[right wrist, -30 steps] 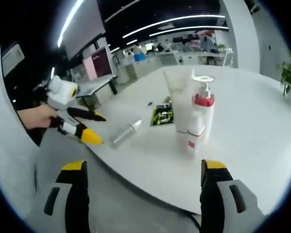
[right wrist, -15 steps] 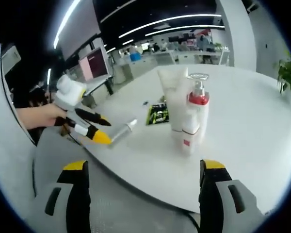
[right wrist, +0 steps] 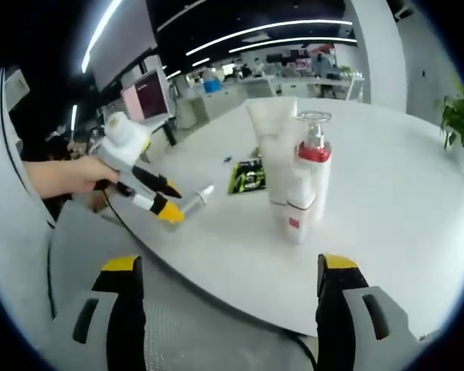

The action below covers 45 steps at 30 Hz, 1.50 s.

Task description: Arrange the skincare products in the storage area until every visible bottle or jar stands upright without overlapping.

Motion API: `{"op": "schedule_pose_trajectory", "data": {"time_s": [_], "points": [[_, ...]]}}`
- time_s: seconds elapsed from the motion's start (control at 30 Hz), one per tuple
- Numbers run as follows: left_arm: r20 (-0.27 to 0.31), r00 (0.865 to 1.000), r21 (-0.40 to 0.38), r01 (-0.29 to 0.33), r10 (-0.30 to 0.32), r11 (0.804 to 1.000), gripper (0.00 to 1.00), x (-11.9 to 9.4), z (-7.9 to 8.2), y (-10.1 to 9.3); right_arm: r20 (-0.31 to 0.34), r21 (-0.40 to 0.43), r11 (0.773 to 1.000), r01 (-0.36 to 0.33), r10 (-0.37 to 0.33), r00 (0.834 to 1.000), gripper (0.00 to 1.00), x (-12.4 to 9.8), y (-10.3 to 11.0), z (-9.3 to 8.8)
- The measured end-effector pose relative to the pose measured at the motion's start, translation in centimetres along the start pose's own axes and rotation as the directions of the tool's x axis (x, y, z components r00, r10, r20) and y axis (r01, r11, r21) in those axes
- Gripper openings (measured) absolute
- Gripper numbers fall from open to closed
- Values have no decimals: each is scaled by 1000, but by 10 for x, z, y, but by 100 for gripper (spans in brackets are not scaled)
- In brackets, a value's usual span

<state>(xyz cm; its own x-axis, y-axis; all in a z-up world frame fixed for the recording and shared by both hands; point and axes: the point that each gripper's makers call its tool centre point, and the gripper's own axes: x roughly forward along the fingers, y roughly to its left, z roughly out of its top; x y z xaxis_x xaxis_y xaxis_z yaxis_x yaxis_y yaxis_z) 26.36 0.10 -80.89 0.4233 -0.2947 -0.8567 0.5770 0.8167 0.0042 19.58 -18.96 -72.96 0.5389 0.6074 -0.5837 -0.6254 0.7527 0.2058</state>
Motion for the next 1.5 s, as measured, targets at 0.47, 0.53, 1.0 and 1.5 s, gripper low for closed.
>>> {"op": "schedule_pose_trajectory", "data": {"time_s": [0.47, 0.53, 1.0, 1.5], "points": [[-55, 998, 114, -2, 8, 993, 29, 6, -3, -1, -25, 7, 1000, 6, -6, 1000, 90, 1, -1, -3], [-58, 998, 133, -2, 9, 991, 27, 7, -4, 1, -32, 7, 1000, 8, -8, 999, 90, 2, -1, -4], [-65, 998, 200, -14, 27, 980, 22, 12, -3, 5, -77, 1, 1000, 3, -2, 997, 89, 5, 2, -10], [12, 998, 9, 68, -69, 998, 22, 1, 3, -2, -63, 23, 1000, 1, 1, 998, 88, 3, 1, -8]]}}
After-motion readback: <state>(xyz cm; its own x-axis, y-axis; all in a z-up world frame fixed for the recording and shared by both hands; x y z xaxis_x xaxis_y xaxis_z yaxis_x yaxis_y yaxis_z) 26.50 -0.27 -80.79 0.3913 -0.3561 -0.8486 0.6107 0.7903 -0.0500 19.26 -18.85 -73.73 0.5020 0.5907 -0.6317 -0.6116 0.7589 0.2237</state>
